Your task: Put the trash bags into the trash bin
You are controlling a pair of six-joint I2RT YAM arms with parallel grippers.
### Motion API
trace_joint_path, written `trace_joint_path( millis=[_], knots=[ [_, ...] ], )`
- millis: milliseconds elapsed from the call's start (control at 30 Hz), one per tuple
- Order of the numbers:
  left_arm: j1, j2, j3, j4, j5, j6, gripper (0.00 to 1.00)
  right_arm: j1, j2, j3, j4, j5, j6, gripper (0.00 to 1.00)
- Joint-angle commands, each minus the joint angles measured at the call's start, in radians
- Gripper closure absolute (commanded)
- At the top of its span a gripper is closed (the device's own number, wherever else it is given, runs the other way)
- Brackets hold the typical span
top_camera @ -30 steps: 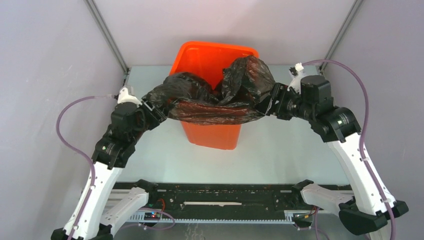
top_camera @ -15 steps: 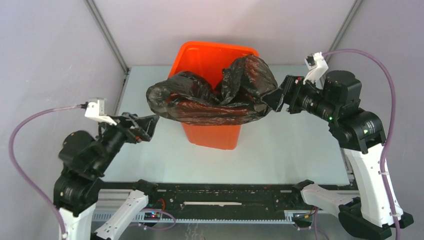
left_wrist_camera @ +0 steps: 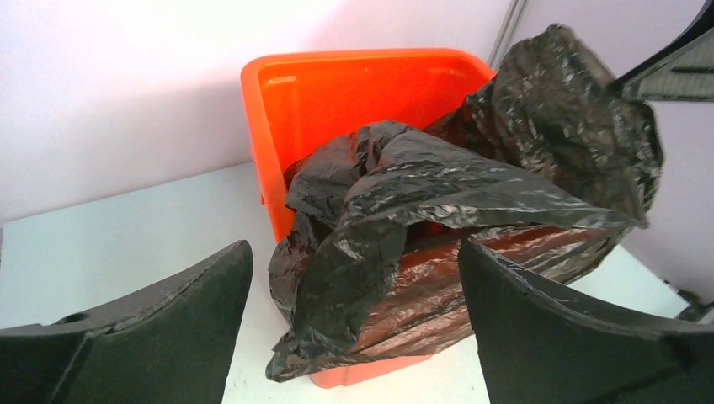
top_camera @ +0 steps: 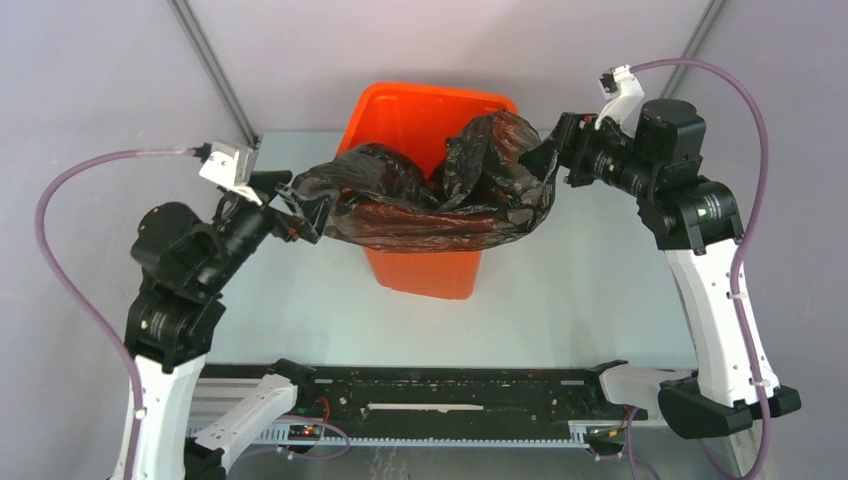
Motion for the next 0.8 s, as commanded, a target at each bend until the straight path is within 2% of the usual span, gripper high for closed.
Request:
trace_joint_path(
  millis=[0,200,333,400,467,667,767],
  knots=[
    [-0.003,0.020,-0.022,0.111,0.000,0.014,0.06,-0.018,0.017,-0.016,0.140,-0.136,-0.013,0.14],
    [-0.002,0.102,0.001,0.179,0.014,-0.102,0.27,-0.032,0.064,-0.033,0.228,-0.194,0.035,0.15],
    [0.006,0.135,0.018,0.198,-0.082,-0.150,0.58,-0.060,0.105,-0.036,0.309,-0.232,0.103,0.16],
    [0.019,0.168,0.053,0.184,-0.134,-0.196,0.65,-0.075,0.128,-0.037,0.345,-0.226,0.155,0.20],
    [0.029,0.205,0.079,0.178,-0.131,-0.233,0.70,-0.093,0.153,-0.039,0.382,-0.223,0.230,0.28],
    [0.048,0.296,0.136,0.177,-0.149,-0.310,0.82,-0.124,0.237,-0.044,0.541,-0.330,0.397,0.64],
    [0.094,0.329,0.148,0.176,-0.170,-0.382,0.88,-0.142,0.261,-0.043,0.591,-0.317,0.489,0.82]
  ],
)
